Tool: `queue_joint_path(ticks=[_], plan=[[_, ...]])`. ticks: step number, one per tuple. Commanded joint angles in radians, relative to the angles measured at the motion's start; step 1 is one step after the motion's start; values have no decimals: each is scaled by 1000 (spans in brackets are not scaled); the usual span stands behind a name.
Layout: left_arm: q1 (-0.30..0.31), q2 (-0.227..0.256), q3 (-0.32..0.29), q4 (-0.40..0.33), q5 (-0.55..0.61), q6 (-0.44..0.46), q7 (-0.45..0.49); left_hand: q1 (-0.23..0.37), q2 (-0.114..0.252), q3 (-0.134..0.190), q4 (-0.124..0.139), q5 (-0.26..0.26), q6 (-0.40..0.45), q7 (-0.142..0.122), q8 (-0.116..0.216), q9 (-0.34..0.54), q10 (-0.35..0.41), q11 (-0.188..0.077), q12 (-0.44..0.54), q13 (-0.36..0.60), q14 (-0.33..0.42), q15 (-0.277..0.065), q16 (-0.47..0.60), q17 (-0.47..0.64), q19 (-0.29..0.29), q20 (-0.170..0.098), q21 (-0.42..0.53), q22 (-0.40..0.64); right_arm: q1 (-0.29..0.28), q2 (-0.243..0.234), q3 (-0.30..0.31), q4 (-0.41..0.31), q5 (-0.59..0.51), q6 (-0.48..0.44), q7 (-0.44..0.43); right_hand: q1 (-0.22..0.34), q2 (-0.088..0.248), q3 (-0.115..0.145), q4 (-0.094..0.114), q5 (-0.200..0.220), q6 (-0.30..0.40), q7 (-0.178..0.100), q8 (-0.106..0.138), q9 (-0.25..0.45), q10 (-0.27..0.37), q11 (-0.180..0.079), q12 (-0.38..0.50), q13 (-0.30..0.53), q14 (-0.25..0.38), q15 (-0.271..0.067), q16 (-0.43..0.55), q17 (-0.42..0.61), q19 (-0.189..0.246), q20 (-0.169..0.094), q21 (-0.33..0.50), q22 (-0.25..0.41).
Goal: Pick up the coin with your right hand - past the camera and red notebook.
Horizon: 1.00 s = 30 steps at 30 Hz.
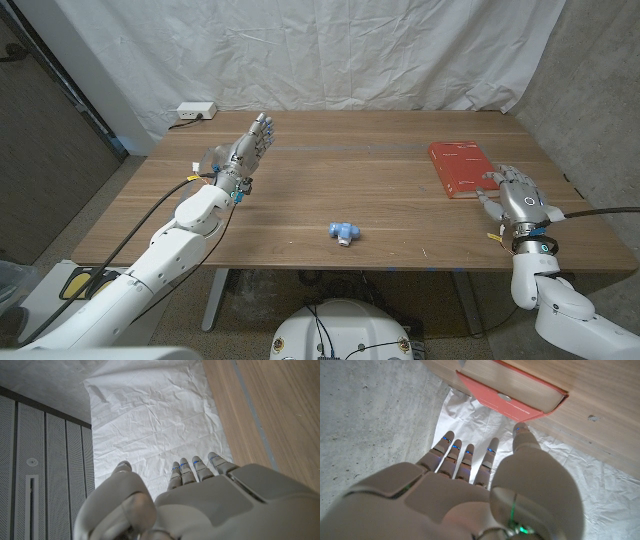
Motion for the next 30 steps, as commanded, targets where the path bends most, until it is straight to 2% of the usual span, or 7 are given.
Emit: queue_joint_path(ticks=[1, 19, 30], plan=[[-3, 1, 3, -7, 5, 6, 6, 2, 6, -8, 2, -4, 8, 3, 0, 6, 3, -7, -2, 6, -4, -4, -2, 4, -11, -27, -3, 3, 30, -27, -39, 13, -4, -16, 10, -6, 4, -7, 0, 8, -25, 1, 9, 18, -16, 2, -6, 6, -4, -32, 5, 4, -3, 6, 6, 5], [0, -2, 2, -15, 10, 4, 14, 3, 8, -12, 1, -5, 7, 4, -1, 6, 3, -8, -2, 6, -4, -3, -2, 4, -12, -25, -3, 3, 87, -40, -103, 55, -15, -49, 36, 7, 5, -20, -5, 27, -132, 19, 29, 84, -79, 16, -16, 28, -24, -25, 1, 8, -11, 2, 10, 11], [-1, -2, 5, -18, 12, 7, 15, 3, 9, -14, 1, -6, 7, 3, -1, 6, 2, -7, -3, 6, -4, -4, -1, 4, -12, -25, -3, 3, 97, -36, -115, 89, -8, -35, -7, 9, 7, -26, -4, 34, -139, 21, 49, 109, -86, 21, -12, 37, -23, -25, 4, 12, -11, -1, 13, 13]])
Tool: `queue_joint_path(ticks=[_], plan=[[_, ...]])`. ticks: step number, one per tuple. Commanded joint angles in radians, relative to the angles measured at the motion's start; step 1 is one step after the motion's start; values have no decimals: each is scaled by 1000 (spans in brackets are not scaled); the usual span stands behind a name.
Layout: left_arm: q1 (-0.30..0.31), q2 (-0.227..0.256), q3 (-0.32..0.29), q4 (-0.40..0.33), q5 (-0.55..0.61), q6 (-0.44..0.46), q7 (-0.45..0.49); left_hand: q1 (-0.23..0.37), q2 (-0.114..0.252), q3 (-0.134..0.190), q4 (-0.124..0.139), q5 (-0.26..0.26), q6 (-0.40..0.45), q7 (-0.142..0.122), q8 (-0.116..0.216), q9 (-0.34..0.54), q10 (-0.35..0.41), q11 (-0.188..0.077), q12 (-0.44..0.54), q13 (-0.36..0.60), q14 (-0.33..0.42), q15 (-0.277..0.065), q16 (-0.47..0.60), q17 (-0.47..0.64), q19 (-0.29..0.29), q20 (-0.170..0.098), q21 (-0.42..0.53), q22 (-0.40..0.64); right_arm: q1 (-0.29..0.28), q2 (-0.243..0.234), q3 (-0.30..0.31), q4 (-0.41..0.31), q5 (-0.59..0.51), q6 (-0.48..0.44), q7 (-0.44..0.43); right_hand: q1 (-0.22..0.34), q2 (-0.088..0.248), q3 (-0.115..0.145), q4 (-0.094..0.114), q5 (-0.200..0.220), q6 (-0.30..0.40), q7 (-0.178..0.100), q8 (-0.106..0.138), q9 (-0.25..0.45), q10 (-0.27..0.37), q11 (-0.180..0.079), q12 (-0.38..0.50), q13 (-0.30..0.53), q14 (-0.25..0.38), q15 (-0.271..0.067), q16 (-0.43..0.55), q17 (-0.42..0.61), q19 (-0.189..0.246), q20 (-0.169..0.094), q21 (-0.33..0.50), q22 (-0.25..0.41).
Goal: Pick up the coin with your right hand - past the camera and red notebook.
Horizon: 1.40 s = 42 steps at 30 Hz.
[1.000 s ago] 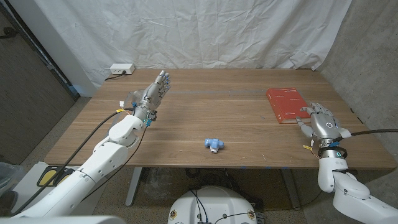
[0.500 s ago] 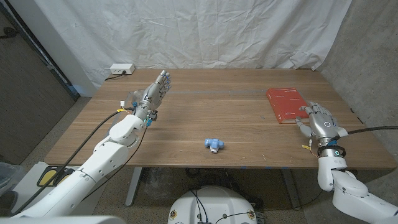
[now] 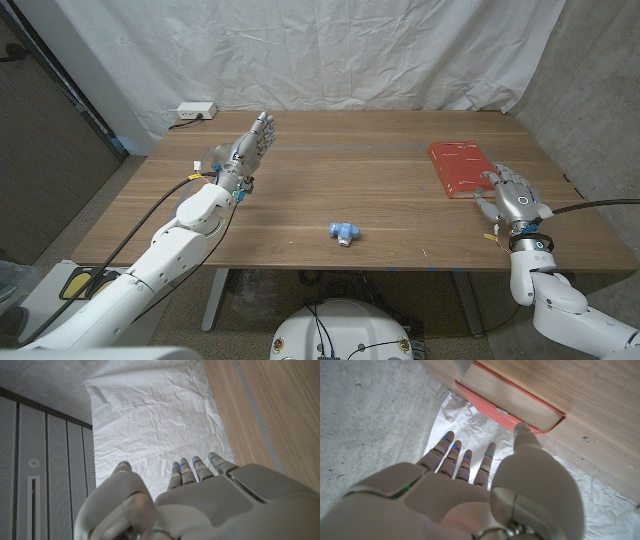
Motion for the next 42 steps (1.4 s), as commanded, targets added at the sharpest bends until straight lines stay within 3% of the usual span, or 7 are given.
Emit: queue_joint_path(ticks=[1, 9, 32, 38, 42], plan=[[1, 1, 2, -7, 5, 5, 6, 3, 9, -5, 1, -6, 7, 3, -2, 1, 2, -7, -3, 1, -4, -4, -2, 4, -12, -25, -3, 3, 21, 1, -25, 44, 4, 14, -38, 9, 7, -7, -1, 7, 2, 3, 14, 12, 4, 1, 0, 5, -4, -26, 4, 3, -1, -5, 7, 3], [3, 3, -1, -20, 9, 7, 14, 4, 10, -7, 1, -6, 8, 3, -1, 1, 2, -6, -2, 1, -4, -4, -2, 4, -13, -24, -3, 3, 50, 20, -47, 82, 5, 14, -53, 19, 15, -6, -4, 14, -23, 8, 25, 35, -10, 3, 1, 14, -5, -28, 5, 7, -1, -9, 10, 5], [2, -2, 1, -13, 7, 10, 18, 5, 12, -11, 0, -7, 8, 5, -2, 1, 3, -8, -2, 1, -4, -4, -1, 5, -13, -24, -2, 3, 93, 8, -87, 108, 7, 21, -37, 32, 20, -15, -6, 26, -46, 3, 66, 91, -21, 6, 13, 37, -8, -26, 8, 15, -1, -12, 15, 8], [-2, -4, 3, -11, 7, 11, 16, 5, 12, -12, 0, -7, 9, 4, -1, 1, 2, -7, -2, 1, -5, -3, -2, 4, -14, -23, -3, 3, 99, 20, -88, 129, 10, 36, -69, 38, 27, -17, -6, 31, -22, -8, 97, 115, -29, 3, 17, 47, -18, -23, 6, 20, -1, -18, 18, 10], [-6, -5, 3, -7, 6, 12, 14, 5, 13, -13, 0, -7, 9, 4, -1, 1, 3, -7, -2, 1, -4, -3, -1, 4, -14, -24, -3, 3, 104, 19, -92, 141, 9, 50, -78, 53, 38, -17, -9, 37, 12, -21, 139, 149, -22, -4, 30, 63, -16, -27, 9, 27, 3, -26, 24, 13]])
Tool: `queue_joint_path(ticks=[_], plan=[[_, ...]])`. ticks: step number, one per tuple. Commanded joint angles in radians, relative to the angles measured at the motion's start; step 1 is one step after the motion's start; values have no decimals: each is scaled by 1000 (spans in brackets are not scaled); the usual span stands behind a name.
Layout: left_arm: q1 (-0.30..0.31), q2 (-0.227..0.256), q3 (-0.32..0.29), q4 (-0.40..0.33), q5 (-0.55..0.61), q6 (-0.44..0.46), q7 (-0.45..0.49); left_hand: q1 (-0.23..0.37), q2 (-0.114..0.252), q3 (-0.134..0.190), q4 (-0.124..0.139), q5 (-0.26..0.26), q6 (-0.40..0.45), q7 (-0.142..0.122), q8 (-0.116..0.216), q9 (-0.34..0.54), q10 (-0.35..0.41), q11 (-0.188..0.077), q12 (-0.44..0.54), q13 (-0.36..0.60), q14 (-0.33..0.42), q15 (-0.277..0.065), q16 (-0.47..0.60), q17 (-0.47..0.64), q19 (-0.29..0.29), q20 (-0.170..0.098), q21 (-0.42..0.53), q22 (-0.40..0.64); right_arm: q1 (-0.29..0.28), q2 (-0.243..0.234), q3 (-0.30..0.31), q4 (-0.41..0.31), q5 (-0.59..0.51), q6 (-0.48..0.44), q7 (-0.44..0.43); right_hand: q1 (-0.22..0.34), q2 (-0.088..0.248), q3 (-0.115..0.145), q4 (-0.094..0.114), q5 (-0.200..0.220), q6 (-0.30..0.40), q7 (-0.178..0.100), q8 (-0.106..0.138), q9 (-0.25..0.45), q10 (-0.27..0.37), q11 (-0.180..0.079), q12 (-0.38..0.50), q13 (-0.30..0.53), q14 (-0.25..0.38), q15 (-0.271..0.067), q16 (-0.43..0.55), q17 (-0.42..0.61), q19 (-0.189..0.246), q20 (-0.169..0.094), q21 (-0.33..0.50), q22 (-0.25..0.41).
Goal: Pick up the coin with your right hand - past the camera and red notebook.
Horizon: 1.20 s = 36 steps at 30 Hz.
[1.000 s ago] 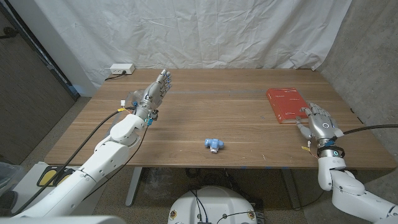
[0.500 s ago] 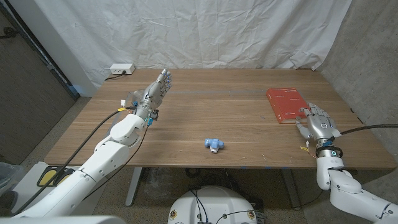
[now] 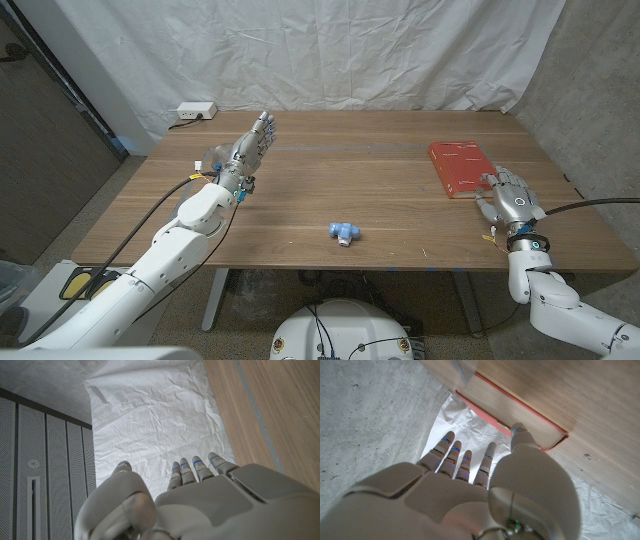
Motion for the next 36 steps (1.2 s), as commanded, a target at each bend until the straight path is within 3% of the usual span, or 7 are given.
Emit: queue_joint_path(ticks=[1, 7, 26, 36], plan=[[-10, -3, 3, 9, -1, 5, -2, 2, 9, -7, 0, 0, 8, 3, -1, 1, 3, -8, -2, 1, -4, -3, -1, 4, -8, -18, -2, 3, 16, 8, -9, 35, 7, 30, -36, 27, 8, -5, -6, 11, 44, -12, 50, 41, 4, -11, 19, 21, -3, -33, 10, 10, 8, -23, 10, 5], [-17, -8, 6, 19, -7, 7, -7, 2, 9, -8, 0, 0, 8, 2, -2, 1, 3, -7, -2, 1, -4, -4, -1, 4, -9, -18, -3, 3, 27, 17, -15, 47, 10, 28, -37, 36, 14, -6, -7, 14, 51, -16, 71, 63, 8, -13, 29, 32, 1, -34, 13, 15, 8, -25, 13, 7], [-33, -19, 20, 42, -6, 10, -12, 3, 11, -11, 0, -1, 9, 4, -1, 1, 3, -7, -2, 1, -5, -4, -2, 4, -10, -17, -3, 3, 41, 13, -38, 67, 10, 44, -30, 39, 15, -16, -5, 15, 3, -10, 84, 100, 6, -13, 40, 52, 1, -33, 15, 24, 8, -24, 19, 10], [-54, -26, 30, 61, -5, 16, -19, 3, 12, -13, 0, -1, 8, 3, -2, 1, 1, -8, -3, 1, -6, -4, -2, 5, -10, -17, -2, 3, 57, 24, -43, 82, 15, 50, -34, 37, 21, -24, 0, 15, 28, -14, 120, 129, 31, -22, 59, 66, 12, -38, 21, 31, 12, -28, 26, 13]])
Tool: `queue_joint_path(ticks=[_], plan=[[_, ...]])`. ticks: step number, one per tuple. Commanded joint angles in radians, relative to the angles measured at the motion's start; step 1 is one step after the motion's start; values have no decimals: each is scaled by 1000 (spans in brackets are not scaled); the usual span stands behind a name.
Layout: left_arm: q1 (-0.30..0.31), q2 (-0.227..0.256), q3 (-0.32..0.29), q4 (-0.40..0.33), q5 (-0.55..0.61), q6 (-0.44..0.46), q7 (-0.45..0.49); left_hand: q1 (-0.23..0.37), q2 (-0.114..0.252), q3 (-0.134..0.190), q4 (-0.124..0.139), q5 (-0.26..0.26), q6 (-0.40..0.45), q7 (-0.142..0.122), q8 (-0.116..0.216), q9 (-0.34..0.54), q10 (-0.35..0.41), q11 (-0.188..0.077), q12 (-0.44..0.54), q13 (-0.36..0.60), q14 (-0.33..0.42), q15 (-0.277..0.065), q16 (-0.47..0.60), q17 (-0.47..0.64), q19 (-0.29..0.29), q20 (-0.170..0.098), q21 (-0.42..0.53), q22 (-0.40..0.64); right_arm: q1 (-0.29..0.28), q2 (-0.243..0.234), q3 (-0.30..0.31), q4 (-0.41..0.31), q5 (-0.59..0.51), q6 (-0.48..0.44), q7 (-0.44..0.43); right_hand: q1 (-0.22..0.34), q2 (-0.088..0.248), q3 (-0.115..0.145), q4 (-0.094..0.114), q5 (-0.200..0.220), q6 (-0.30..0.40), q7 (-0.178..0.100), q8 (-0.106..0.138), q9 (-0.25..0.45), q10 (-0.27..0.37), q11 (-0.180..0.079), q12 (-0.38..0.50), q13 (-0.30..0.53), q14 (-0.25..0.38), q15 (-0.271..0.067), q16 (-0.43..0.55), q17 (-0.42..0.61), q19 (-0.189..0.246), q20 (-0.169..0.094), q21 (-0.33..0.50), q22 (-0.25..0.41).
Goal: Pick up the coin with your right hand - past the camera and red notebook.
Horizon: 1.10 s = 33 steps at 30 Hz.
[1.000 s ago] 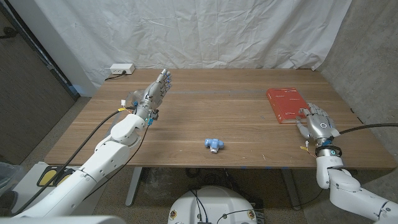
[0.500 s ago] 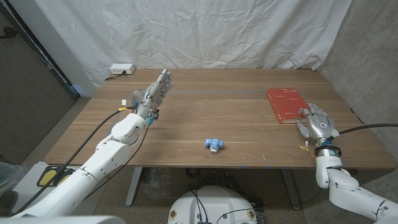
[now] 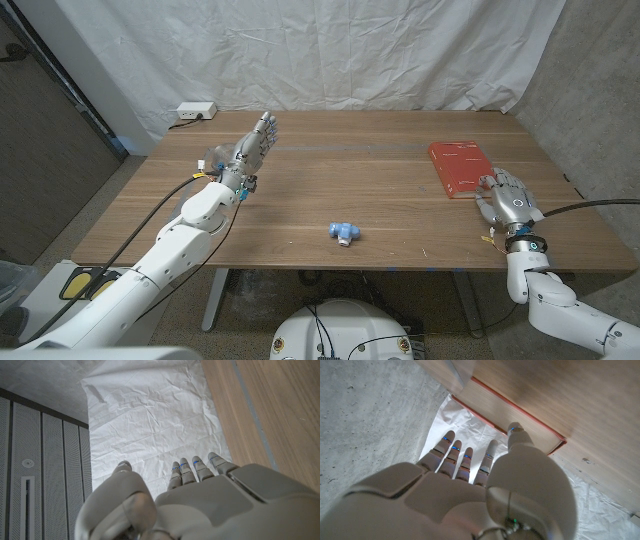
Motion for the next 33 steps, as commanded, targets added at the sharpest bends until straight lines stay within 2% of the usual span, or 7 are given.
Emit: queue_joint_path(ticks=[1, 10, 22, 26, 29, 33], plan=[[-20, -8, 12, 21, -2, 8, -7, -1, 8, -9, 4, -1, 8, 3, -2, 2, 1, -8, -3, 1, -6, -3, -2, 5, -10, -17, -3, 3, 17, 5, -9, 19, 5, 17, -1, 6, 3, -6, 4, 8, 16, -5, 16, 15, 18, -5, 14, 9, 14, -39, 7, 5, 6, -21, 11, 3], [-32, -12, 18, 29, 2, 12, -8, 0, 9, -10, 4, -1, 9, 3, -1, 2, 2, -5, -2, 1, -6, -4, -2, 5, -10, -17, -3, 3, 29, 12, -10, 37, 13, 26, -7, 4, 12, -13, 8, 7, 32, -6, 50, 48, 45, -11, 34, 25, 32, -46, 14, 14, 11, -21, 19, 6], [-42, -16, 24, 37, 4, 13, -11, 1, 9, -12, 4, -1, 9, 2, -1, 2, 1, -6, -3, 1, -6, -5, -2, 4, -11, -16, -3, 3, 28, 9, -3, 40, 27, 35, -14, 3, 19, -19, 12, 6, 47, -6, 77, 72, 66, -20, 49, 37, 45, -51, 19, 21, 20, -25, 28, 9], [-41, -16, 24, 34, 3, 15, -7, 1, 10, -13, 4, -2, 9, 2, -1, 2, -1, -8, -3, 1, -7, -5, -2, 4, -11, -17, -3, 3, 28, 9, -2, 44, 32, 42, -17, -1, 30, -21, 17, 4, 69, -6, 102, 90, 85, -29, 62, 45, 53, -55, 22, 27, 26, -28, 35, 11], [-39, -14, 24, 31, 5, 16, -7, 1, 10, -13, 4, -2, 8, 3, -2, 2, -1, -8, -3, 1, -8, -6, -2, 4, -11, -17, -3, 3, 26, 13, 1, 50, 37, 45, -27, -3, 40, -25, 21, 1, 105, -5, 135, 111, 108, -38, 76, 54, 67, -63, 27, 34, 29, -32, 41, 14], [-36, -14, 24, 28, 4, 17, -4, 1, 10, -14, 4, -2, 8, 3, -2, 2, -1, -8, -3, 2, -8, -6, -2, 4, -11, -17, -3, 3, 26, 13, 3, 54, 40, 51, -32, -2, 49, -26, 22, -3, 130, -6, 160, 127, 127, -48, 89, 62, 81, -66, 31, 41, 33, -34, 47, 16]])
